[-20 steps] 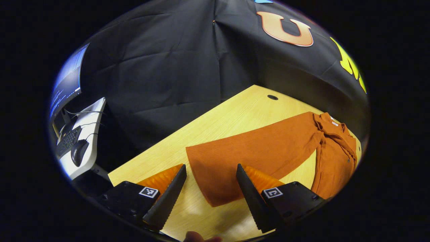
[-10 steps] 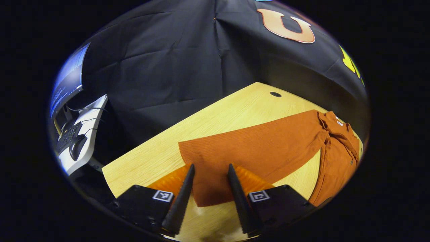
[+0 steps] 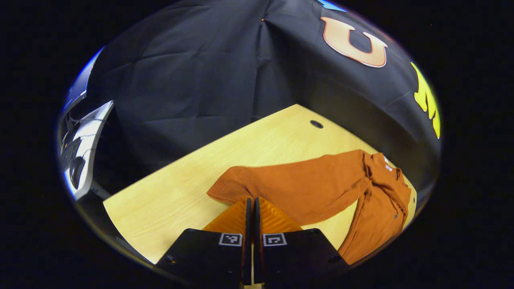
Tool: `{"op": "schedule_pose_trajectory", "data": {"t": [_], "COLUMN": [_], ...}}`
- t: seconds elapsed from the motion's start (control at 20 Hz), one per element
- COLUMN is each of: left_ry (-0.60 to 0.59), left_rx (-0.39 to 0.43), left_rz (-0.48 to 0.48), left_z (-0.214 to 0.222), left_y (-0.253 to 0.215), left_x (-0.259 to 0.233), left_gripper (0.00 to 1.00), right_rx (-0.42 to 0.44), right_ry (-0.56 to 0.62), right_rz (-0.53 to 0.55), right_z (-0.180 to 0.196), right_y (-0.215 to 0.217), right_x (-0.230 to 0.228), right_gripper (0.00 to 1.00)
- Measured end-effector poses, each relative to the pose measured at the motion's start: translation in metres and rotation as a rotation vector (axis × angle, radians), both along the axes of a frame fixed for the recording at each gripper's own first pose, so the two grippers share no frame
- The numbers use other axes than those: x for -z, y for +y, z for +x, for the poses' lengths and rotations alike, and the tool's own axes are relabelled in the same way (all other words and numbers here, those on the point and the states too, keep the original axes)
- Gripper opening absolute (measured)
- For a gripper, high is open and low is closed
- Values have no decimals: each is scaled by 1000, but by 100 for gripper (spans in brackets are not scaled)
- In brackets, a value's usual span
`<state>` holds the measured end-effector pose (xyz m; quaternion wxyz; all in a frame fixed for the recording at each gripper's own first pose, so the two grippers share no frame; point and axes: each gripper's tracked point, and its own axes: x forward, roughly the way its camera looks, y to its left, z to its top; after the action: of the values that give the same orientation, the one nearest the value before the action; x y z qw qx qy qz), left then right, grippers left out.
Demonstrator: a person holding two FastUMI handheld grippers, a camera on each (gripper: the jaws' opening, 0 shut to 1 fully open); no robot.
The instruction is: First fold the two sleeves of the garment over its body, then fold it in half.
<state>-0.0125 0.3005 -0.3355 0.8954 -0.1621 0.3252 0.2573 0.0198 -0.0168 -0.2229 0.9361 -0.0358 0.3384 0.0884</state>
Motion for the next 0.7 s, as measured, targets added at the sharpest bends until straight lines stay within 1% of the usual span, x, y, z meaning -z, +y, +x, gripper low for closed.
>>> {"op": "schedule_pose_trajectory", "data": {"t": [0.05, 0.1, 0.2, 0.35, 0.55, 0.7], "left_ry": [-16, -29, -72, -131, -180, -204], "left_rx": [30, 56, 109, 184, 344, 500], "left_rz": [2, 14, 29, 48, 100, 164], "left_z": [17, 32, 63, 114, 191, 246], "left_y": [-2, -3, -8, -24, -76, -127], "left_x": [-12, -27, -55, -101, -150, -179], "left_gripper": [0, 5, 4, 4, 4, 4], "right_rx": [-10, -16, -17, 6, 80, 146], "right_ry": [6, 12, 21, 8, -21, -51], "right_rz": [7, 19, 36, 43, 68, 60], "right_z": [-4, -10, -19, -29, -37, -46], "right_y": [2, 4, 3, -12, -44, -79], "right_x": [2, 4, 9, 7, -4, -15], "right_gripper": [98, 98, 99, 98, 98, 98]}}
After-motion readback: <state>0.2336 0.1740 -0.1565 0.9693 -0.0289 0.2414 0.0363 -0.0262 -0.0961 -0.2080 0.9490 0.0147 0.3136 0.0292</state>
